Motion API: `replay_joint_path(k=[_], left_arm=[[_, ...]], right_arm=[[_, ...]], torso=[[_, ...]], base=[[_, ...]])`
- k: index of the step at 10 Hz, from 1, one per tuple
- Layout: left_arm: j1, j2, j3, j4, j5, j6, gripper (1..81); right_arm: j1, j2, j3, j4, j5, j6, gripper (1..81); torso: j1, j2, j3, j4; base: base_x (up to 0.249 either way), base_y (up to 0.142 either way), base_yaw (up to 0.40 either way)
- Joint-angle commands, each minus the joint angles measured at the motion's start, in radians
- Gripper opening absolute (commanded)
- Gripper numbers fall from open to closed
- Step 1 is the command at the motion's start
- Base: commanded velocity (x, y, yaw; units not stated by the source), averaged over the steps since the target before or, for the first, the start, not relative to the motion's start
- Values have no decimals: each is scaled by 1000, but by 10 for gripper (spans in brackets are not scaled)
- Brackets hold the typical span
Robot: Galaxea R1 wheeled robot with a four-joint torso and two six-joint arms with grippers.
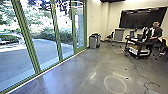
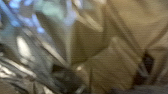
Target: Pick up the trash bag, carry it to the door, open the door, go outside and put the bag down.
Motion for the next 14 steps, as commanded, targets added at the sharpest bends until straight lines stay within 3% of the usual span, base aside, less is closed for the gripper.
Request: replay_joint_path(k=[1,11,14], left_arm=[[-47,-8,1,1,61,7,10],[-47,-13,1,3,58,7,10],[-47,-13,1,5,58,7,10]], right_arm=[[38,7,4,-6,-62,-3,811],[36,10,2,-5,-62,-3,811],[35,10,2,-7,-62,-3,811]], torso=[[0,0,0,0],[-2,-1,0,0],[-5,-2,1,0]], base=[[-66,0,0],[-13,0,0],[106,0,0]])
